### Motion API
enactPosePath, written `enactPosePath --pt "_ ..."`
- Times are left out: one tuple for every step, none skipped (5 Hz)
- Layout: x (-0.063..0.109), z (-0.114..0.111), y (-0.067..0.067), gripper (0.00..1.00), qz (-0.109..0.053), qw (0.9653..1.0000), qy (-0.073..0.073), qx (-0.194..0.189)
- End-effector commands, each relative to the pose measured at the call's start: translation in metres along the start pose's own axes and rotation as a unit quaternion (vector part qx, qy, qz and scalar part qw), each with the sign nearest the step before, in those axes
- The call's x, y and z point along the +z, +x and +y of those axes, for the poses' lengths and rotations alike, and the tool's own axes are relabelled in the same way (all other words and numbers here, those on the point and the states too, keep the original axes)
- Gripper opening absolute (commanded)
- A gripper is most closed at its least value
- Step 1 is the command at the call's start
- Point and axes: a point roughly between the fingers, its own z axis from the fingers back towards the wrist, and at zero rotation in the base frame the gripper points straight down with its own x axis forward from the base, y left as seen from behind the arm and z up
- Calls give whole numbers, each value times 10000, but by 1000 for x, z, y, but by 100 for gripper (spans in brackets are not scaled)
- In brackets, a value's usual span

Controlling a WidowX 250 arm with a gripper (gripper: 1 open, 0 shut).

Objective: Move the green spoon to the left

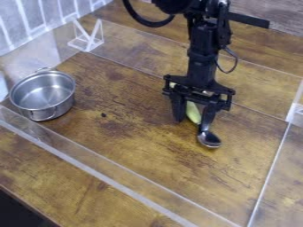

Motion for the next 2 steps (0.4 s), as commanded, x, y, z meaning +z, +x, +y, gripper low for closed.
enactPosePath --pt "23 3 9 100 -265 9996 -116 -3" --pt "24 3 8 100 -226 9996 -153 -40"
